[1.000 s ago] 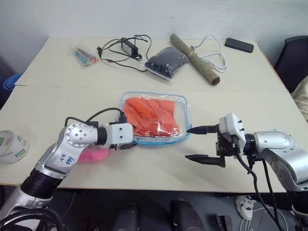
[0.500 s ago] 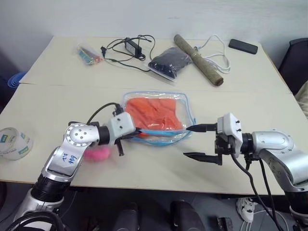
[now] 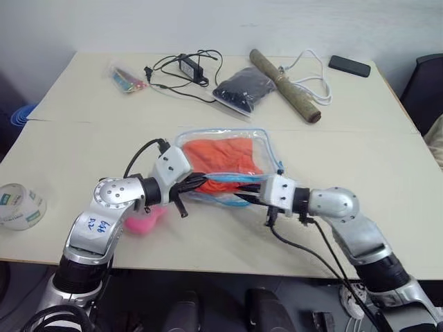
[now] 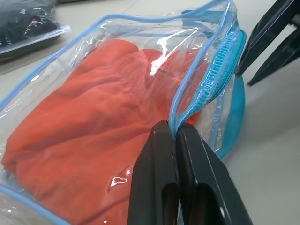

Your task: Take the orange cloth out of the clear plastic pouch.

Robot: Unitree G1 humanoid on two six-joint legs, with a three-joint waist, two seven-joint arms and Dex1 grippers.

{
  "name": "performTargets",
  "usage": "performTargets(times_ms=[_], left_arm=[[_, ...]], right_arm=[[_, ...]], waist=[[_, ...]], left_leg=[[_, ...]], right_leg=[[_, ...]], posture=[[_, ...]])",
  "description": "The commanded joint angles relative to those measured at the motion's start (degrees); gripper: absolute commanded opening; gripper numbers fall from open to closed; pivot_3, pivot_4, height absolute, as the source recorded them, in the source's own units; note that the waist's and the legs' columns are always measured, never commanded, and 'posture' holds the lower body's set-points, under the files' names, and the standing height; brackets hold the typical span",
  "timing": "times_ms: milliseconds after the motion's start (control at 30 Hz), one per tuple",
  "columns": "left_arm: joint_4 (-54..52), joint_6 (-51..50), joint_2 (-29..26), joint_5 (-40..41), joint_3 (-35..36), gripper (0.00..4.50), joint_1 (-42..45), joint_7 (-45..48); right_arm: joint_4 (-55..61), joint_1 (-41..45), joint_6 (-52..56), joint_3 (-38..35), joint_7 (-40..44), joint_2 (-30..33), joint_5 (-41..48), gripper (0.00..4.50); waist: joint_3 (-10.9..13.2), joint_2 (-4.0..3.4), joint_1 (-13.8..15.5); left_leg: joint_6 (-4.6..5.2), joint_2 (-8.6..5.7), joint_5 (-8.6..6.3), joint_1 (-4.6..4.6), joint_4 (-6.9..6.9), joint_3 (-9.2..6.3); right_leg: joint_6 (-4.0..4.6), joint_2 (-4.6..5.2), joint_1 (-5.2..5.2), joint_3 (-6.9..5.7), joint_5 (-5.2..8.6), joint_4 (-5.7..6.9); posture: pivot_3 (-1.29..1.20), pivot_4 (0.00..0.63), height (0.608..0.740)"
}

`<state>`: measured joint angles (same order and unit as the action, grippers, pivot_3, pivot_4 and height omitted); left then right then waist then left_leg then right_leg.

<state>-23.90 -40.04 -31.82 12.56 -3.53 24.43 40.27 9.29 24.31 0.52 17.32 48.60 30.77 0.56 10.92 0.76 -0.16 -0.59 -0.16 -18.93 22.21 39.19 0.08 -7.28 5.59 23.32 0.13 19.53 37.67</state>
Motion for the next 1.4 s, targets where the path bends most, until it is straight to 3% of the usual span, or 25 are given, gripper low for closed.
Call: performTargets(times_ms=[33,300,500,733,1033,1133,1400], left_arm=[[-3.22,-1.54,1.17,1.67,0.3,0.0,2.23,-1.66],[-5.95,-2.98,1.48,2.76,-1.08,0.0,2.2,-2.21],[-6.55,-3.55,1.66,3.42,-1.24,0.0,2.31,-2.97],[-6.73,-3.14,2.25,3.68,-2.32,0.0,3.04,-3.66],[-6.9,-3.33,2.77,3.7,-2.56,0.0,2.97,-4.71],[-6.88,-3.71,2.95,3.87,-2.22,0.0,2.81,-5.19],[-6.11,-6.85,6.09,6.72,1.29,0.0,3.39,-8.38]], right_arm=[[-3.68,1.31,-5.26,0.76,-6.36,-2.56,-6.24,1.09],[-9.3,1.52,-11.55,3.89,-16.86,-5.86,-19.86,3.81],[-12.71,3.52,-15.43,5.45,-20.36,-4.1,-27.9,3.81],[-17.57,8.87,-18.21,9.38,-18.9,-2.56,-35.44,3.81],[-28.08,14.69,-16.78,10.77,-23.11,-8.99,-37.04,3.81],[-31.75,15.72,-16.21,10.34,-24.57,-10.7,-36.45,3.23],[-31.67,13.97,-17.62,10.64,-22.29,-10.17,-34.93,0.4]], waist=[[0.0,0.01,0.03],[-0.01,0.01,-0.47],[-0.01,0.01,-0.9],[-0.01,0.02,-1.45],[-0.05,0.07,-1.63],[-0.05,0.07,-1.66],[-0.07,0.09,-1.5]], left_leg=[[0.0,-0.02,0.0,0.0,0.01,0.0],[-0.04,0.03,0.03,0.0,-0.01,0.08],[-0.05,0.02,0.04,-0.01,0.0,0.1],[-0.05,0.02,0.04,-0.02,0.0,0.1],[-0.11,0.03,0.08,-0.09,0.0,0.11],[-0.15,0.04,0.11,-0.12,0.0,0.11],[-0.13,0.0,0.13,-0.11,0.0,0.11]], right_leg=[[0.0,0.02,0.0,0.0,0.0,0.0],[0.01,-0.05,0.08,0.06,0.0,0.08],[0.0,-0.04,0.08,0.09,0.0,0.08],[0.0,-0.04,0.07,0.08,0.0,0.08],[0.01,-0.04,0.06,0.12,0.0,0.1],[0.01,-0.05,0.06,0.12,0.0,0.1],[0.01,0.0,0.05,0.14,0.0,0.12]], posture=[[0.0,0.15,0.74],[0.0,0.15,0.74],[0.0,0.15,0.74],[0.0,0.15,0.74],[0.0,0.15,0.74],[0.0,0.15,0.74],[0.0,0.15,0.74]])
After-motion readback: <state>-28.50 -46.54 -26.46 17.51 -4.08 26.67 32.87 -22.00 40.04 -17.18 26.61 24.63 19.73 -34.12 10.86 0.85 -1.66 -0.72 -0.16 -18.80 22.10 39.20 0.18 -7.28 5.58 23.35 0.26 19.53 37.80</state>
